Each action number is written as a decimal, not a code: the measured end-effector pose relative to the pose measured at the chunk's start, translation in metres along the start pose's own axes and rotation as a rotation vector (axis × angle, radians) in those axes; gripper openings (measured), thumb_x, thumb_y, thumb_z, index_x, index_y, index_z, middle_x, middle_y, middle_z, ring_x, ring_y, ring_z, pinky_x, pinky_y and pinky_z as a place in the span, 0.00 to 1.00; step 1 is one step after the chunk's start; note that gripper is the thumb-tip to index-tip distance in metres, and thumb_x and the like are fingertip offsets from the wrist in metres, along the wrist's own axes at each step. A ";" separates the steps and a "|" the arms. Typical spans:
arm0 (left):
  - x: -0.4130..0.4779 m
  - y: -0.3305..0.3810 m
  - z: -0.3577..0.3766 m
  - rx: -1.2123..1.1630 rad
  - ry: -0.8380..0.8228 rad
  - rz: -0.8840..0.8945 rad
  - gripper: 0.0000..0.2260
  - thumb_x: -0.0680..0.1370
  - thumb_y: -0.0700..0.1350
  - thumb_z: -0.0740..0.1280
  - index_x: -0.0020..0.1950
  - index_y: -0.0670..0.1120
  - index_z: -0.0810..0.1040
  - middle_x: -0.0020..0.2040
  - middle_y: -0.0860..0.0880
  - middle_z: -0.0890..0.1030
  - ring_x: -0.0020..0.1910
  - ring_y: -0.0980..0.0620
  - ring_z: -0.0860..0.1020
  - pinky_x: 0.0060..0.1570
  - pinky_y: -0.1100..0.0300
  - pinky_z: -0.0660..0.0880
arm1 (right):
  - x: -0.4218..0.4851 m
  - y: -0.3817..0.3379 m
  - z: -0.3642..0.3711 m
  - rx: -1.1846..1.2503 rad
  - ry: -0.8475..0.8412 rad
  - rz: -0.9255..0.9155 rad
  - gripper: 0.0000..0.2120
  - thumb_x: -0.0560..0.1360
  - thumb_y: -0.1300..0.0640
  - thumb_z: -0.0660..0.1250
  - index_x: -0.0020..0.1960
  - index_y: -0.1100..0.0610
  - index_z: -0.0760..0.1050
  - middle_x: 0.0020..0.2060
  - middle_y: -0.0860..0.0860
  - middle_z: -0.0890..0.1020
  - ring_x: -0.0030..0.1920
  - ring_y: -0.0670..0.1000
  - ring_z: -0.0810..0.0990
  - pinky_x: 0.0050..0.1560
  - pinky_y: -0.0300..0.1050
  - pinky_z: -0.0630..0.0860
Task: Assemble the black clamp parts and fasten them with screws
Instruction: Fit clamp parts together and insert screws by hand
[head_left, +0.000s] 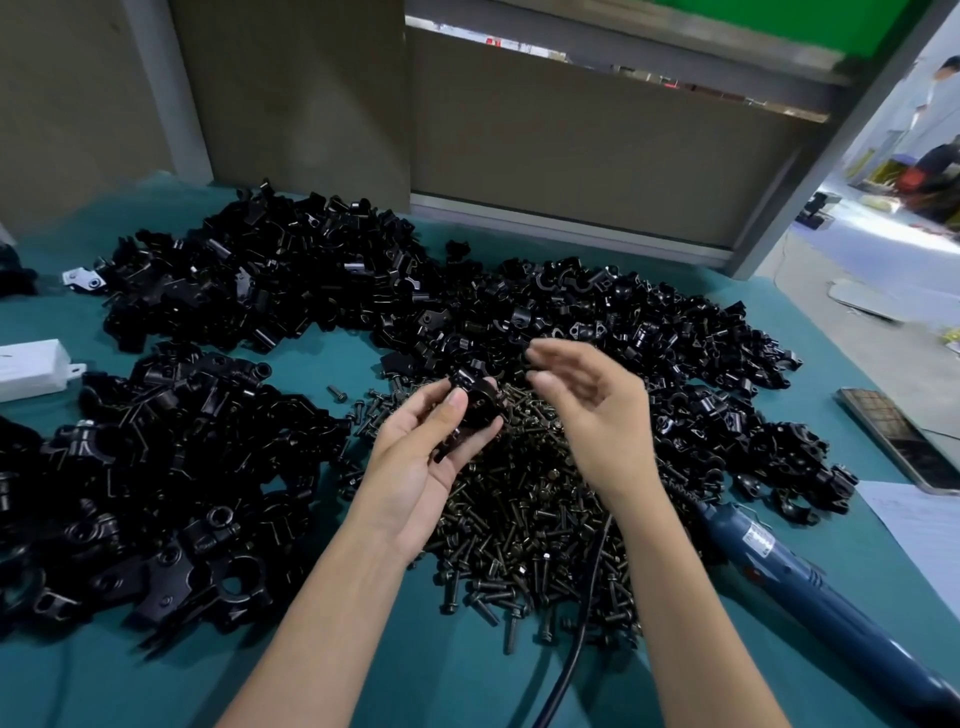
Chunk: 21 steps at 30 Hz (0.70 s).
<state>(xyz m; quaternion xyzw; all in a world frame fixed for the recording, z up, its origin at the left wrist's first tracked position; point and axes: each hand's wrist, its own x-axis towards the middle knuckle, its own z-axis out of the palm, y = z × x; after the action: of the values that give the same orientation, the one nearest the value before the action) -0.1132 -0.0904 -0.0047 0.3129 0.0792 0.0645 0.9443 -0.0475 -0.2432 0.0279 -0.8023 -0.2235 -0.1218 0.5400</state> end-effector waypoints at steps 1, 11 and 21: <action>0.001 0.001 0.000 -0.015 0.015 0.005 0.18 0.73 0.40 0.70 0.61 0.36 0.76 0.65 0.36 0.79 0.64 0.41 0.79 0.53 0.54 0.82 | 0.008 0.004 -0.004 -0.078 0.041 0.037 0.15 0.77 0.67 0.69 0.59 0.52 0.81 0.52 0.45 0.85 0.50 0.38 0.82 0.53 0.32 0.77; 0.003 0.003 -0.002 -0.099 0.096 0.040 0.18 0.72 0.41 0.71 0.60 0.37 0.76 0.62 0.37 0.81 0.61 0.42 0.81 0.50 0.55 0.82 | 0.045 0.015 0.025 -0.770 -0.254 0.112 0.05 0.76 0.58 0.70 0.52 0.54 0.80 0.47 0.52 0.83 0.49 0.55 0.82 0.49 0.50 0.80; 0.003 0.002 -0.001 -0.071 0.089 0.039 0.21 0.71 0.41 0.71 0.62 0.35 0.76 0.61 0.36 0.81 0.62 0.41 0.80 0.50 0.55 0.82 | 0.051 0.023 0.028 -0.663 -0.275 0.140 0.08 0.75 0.63 0.66 0.53 0.58 0.81 0.40 0.51 0.82 0.41 0.52 0.81 0.48 0.48 0.80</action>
<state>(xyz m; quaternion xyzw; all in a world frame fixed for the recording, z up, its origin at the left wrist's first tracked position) -0.1106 -0.0879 -0.0051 0.2775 0.1127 0.0995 0.9489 0.0074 -0.2134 0.0208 -0.9559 -0.1871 -0.0414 0.2226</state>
